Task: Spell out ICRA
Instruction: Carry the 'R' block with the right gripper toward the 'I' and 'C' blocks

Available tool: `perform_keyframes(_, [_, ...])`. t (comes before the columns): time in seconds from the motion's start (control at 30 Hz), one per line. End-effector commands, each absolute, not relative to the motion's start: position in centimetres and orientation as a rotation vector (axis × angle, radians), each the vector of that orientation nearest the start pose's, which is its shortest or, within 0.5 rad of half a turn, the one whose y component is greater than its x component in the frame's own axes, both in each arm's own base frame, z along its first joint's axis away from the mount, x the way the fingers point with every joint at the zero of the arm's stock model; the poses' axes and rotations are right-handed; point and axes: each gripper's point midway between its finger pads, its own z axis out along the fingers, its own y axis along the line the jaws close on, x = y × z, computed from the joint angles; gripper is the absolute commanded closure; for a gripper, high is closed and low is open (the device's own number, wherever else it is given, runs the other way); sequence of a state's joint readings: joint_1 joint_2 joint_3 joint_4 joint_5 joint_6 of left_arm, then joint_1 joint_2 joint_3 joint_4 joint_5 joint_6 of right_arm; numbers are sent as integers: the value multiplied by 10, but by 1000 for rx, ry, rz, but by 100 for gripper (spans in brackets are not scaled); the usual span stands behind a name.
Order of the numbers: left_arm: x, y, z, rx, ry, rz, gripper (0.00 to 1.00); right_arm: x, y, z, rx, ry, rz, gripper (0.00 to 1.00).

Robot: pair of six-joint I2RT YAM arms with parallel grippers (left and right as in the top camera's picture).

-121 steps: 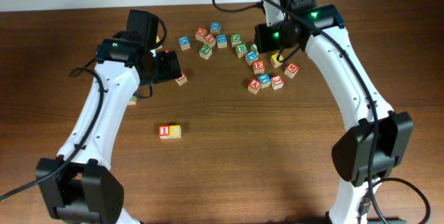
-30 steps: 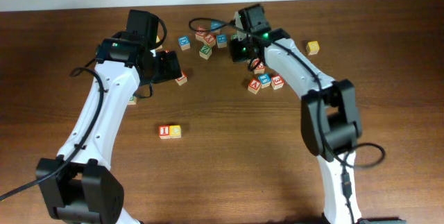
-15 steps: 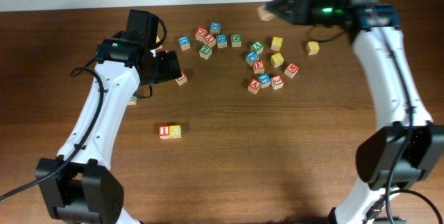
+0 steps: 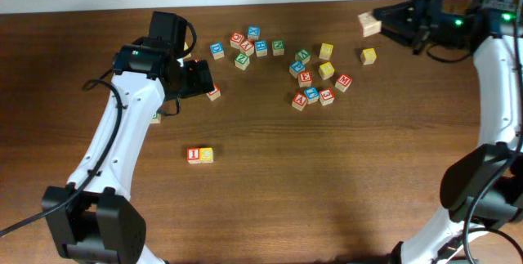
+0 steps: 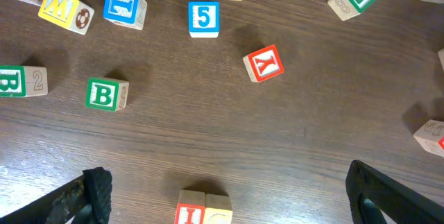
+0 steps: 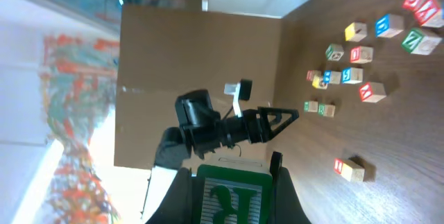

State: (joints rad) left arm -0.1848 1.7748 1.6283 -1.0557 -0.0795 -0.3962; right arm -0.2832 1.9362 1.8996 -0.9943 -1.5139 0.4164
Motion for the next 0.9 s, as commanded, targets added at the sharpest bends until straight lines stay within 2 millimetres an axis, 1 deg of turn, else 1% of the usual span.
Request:
perform_keyframes(0.0, [412, -63, 173, -299, 2731, -37, 1, 427, 58, 354, 146, 2044, 1972, 96])
perform_keyframes(0.2, [412, -63, 173, -299, 2731, -37, 1, 424, 78, 354, 99, 2065, 1999, 96])
perform_keyframes(0.37, [412, -63, 173, -299, 2731, -37, 1, 417, 109, 354, 22, 2097, 2040, 96])
perform_keyframes(0.47, [412, -62, 173, -300, 2731, -37, 1, 414, 121, 354, -9, 2110, 2058, 96])
perform_keyframes(0.7, [412, -63, 173, -299, 2731, -37, 1, 400, 162, 354, -118, 2151, 2113, 96])
perform_keyframes(0.77, [412, -63, 173, -299, 2731, -37, 1, 397, 168, 354, -147, 2151, 2115, 96])
perform_keyframes(0.87, [412, -63, 173, -299, 2731, -37, 1, 396, 173, 353, -281, 2092, 2048, 95])
